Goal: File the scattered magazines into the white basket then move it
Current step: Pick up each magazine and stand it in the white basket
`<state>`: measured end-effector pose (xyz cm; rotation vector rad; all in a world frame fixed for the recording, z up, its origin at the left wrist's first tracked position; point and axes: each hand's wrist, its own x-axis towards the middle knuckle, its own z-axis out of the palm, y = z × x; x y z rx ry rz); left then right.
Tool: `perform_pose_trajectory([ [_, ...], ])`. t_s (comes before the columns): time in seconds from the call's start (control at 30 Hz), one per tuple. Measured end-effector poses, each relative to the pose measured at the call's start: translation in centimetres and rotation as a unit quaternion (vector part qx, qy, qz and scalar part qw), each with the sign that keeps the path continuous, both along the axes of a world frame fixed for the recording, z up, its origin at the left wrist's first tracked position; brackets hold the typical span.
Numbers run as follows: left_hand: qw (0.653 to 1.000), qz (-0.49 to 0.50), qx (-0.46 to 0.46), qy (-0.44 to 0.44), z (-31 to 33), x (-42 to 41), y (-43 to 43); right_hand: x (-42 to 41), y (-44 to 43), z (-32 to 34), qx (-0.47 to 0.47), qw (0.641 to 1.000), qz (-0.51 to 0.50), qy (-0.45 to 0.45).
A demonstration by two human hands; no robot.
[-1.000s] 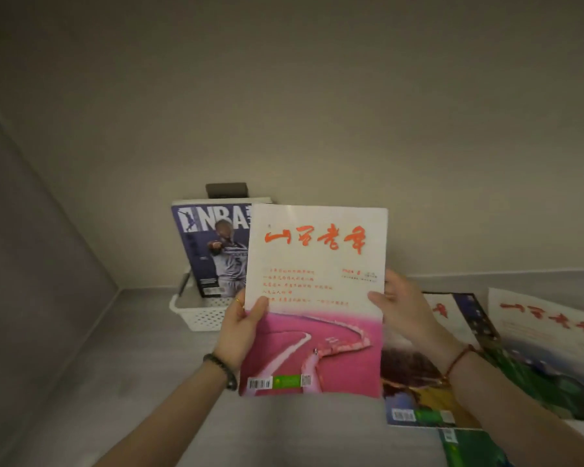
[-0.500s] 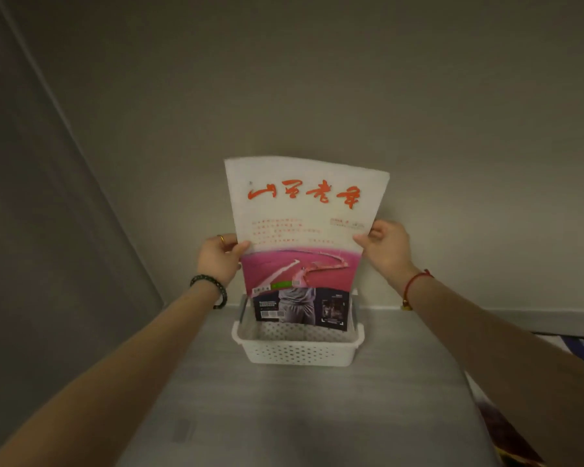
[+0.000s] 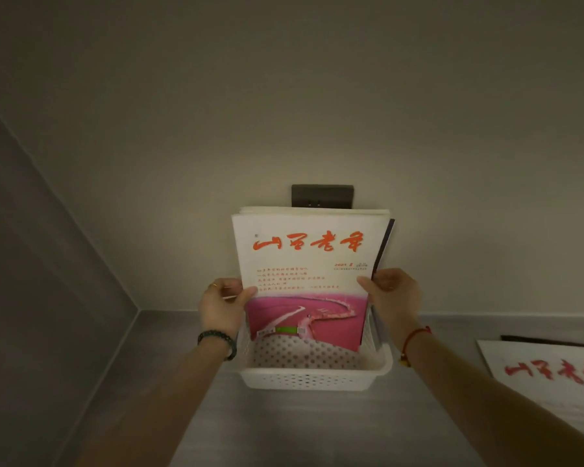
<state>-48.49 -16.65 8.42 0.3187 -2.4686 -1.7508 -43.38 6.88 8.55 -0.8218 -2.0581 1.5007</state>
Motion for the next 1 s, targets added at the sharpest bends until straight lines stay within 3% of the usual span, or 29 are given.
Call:
perform_pose_trajectory([
  [0.3, 1.000, 0.002, -0.001, 0.015, 0.5, 1.7, 0.5, 1.2, 0.8, -0.3, -0.042, 0.998, 0.027, -0.026],
  [0.57, 0.990, -0.116, -0.001, 0.085, 2.7, 8.6, 5.6, 9.6, 6.2, 0.5, -0.059, 0.997, 0.058, -0.007],
  [0.73, 0.979, -0.198, 0.020, 0.049, 2.1, 13.6, 12.6, 16.7, 13.0, 0.6, -0.058, 0.998, 0.023, -0.019],
  [1.0, 0.952, -0.287, 0.075, -0.078, -1.8, 21.6, 24.2, 26.1, 24.5, -1.0, -0.046, 0.992, -0.018, -0.116],
])
